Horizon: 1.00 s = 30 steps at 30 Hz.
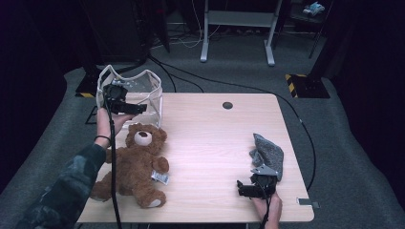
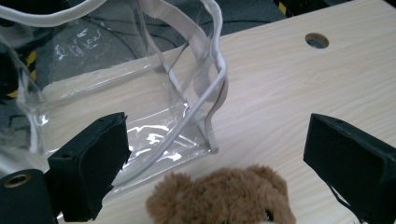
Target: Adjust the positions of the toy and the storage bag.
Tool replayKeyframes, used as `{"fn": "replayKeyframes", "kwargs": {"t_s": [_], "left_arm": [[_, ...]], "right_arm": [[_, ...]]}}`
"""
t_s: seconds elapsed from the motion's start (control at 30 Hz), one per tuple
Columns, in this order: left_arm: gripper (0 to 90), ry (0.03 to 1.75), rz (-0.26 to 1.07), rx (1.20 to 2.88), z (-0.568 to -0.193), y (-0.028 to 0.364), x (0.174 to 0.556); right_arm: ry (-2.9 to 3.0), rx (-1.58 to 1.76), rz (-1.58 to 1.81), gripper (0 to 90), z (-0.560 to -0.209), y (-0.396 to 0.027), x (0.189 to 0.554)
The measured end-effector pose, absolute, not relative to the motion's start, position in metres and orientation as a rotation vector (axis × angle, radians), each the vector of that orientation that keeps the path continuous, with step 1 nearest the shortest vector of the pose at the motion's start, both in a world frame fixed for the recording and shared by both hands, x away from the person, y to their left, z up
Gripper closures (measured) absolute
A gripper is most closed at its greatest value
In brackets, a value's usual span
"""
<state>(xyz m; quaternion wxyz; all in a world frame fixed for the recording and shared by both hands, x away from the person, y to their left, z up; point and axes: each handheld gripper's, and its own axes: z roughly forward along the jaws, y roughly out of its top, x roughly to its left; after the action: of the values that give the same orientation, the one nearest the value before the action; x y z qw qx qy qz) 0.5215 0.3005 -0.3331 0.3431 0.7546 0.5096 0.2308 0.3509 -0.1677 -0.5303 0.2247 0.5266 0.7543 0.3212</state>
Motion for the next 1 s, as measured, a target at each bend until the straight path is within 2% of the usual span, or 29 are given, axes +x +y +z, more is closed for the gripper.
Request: {"fn": "replayKeyframes", "kwargs": {"t_s": [0.27,0.53,0.67,0.83,1.0], "left_arm": [[2.6,1.349,0.613,1.973,-0.34,0.293,0.546],[6.2,1.358,0.639,1.973,-0.346,0.288,0.566],[14.7,1.351,0.67,1.976,-0.353,0.281,0.573],[36.2,1.321,0.717,2.009,-0.357,0.275,0.578],[52.6,1.281,0.71,2.04,-0.362,0.267,0.582]], "right_arm": [[2.092,1.446,0.888,1.2,-0.53,-0.168,0.351],[2.089,1.443,0.888,1.2,-0.531,-0.168,0.351],[2.093,1.445,0.888,1.3,-0.53,-0.168,0.351],[2.084,1.452,0.889,1.3,-0.53,-0.168,0.351],[2.088,1.45,0.891,1.3,-0.53,-0.168,0.351]]}}
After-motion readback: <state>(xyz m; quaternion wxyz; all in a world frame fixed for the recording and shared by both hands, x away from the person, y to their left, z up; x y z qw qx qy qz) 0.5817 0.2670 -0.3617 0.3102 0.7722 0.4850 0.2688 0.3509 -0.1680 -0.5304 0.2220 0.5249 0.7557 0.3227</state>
